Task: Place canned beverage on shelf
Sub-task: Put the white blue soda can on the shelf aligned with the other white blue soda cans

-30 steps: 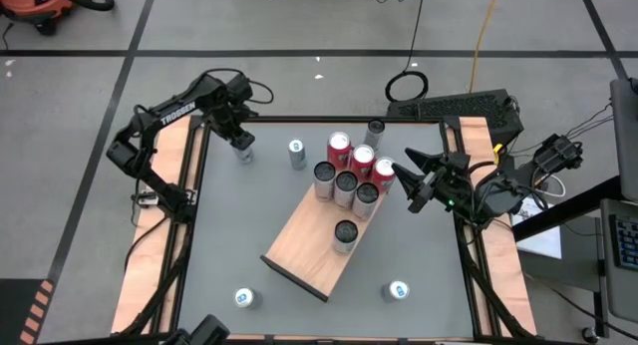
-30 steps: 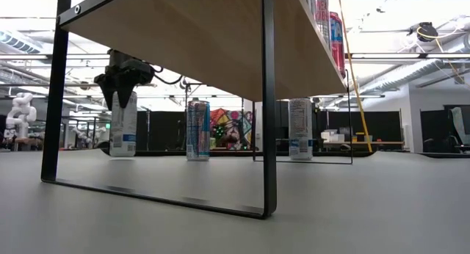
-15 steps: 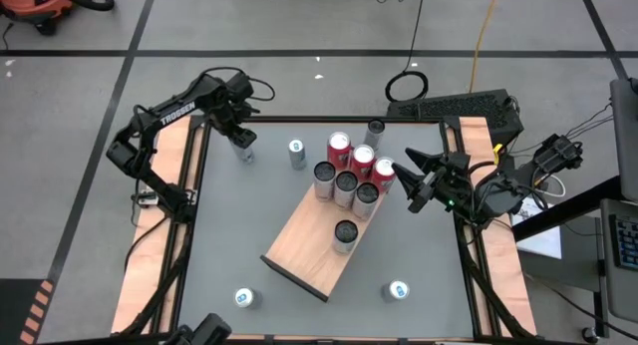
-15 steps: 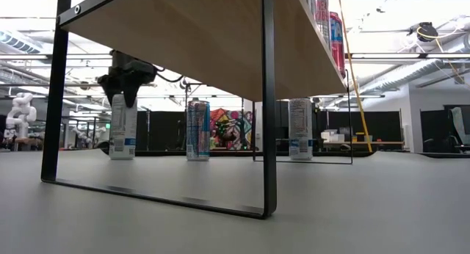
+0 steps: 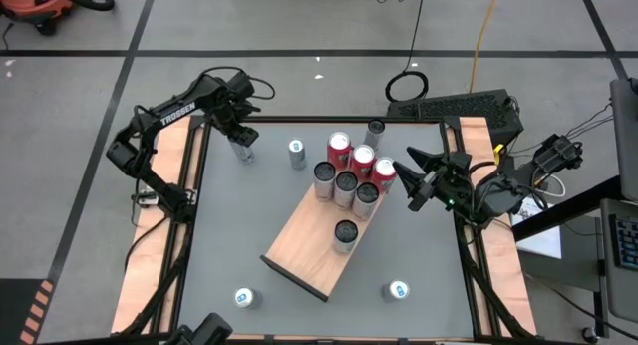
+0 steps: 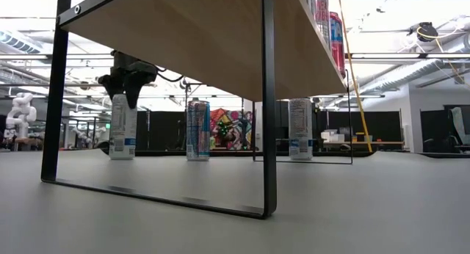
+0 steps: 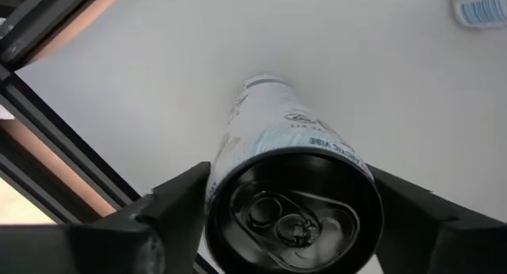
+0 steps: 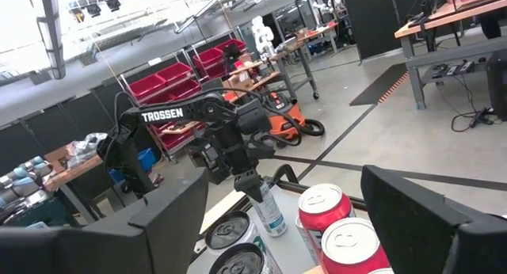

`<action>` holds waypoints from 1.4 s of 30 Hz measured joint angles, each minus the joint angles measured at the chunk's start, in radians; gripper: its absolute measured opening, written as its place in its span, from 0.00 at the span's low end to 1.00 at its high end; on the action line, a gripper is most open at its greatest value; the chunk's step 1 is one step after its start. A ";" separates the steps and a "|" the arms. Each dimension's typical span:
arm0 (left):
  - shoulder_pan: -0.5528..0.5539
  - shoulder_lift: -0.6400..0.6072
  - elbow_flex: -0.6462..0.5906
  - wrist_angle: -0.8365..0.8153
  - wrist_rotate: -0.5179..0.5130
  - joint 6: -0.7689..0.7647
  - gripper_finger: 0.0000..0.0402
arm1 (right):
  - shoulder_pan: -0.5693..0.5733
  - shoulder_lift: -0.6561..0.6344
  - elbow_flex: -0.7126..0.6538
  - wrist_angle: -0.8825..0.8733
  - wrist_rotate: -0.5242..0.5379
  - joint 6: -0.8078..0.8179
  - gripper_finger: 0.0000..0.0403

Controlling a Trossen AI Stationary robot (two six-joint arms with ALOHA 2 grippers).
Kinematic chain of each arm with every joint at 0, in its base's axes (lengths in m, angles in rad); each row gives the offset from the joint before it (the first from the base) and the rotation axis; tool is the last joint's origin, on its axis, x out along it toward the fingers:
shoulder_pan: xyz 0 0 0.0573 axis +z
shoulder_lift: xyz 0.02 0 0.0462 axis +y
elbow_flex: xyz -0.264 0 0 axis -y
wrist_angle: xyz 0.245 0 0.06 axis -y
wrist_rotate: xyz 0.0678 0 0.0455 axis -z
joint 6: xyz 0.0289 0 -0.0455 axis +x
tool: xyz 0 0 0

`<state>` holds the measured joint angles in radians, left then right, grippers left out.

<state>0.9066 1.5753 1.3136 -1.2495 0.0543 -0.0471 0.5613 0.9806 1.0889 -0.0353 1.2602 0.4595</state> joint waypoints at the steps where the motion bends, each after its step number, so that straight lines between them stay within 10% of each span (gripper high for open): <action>1: 0.000 0.000 0.000 -0.005 0.000 0.000 0.68 | 0.000 0.000 0.000 0.000 0.000 0.000 0.76; 25: -0.129 -0.126 0.262 -0.318 0.053 -0.054 0.62 | 0.003 -0.001 0.000 -0.052 -0.009 0.000 0.76; 42: -0.471 -0.283 0.527 -0.324 0.153 -0.438 0.62 | 0.003 -0.003 0.000 -0.047 -0.345 0.028 0.76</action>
<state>0.4359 1.2925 1.8403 -1.5734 0.2077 -0.4851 0.5644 0.9779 1.0885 -0.0828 0.9156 0.4871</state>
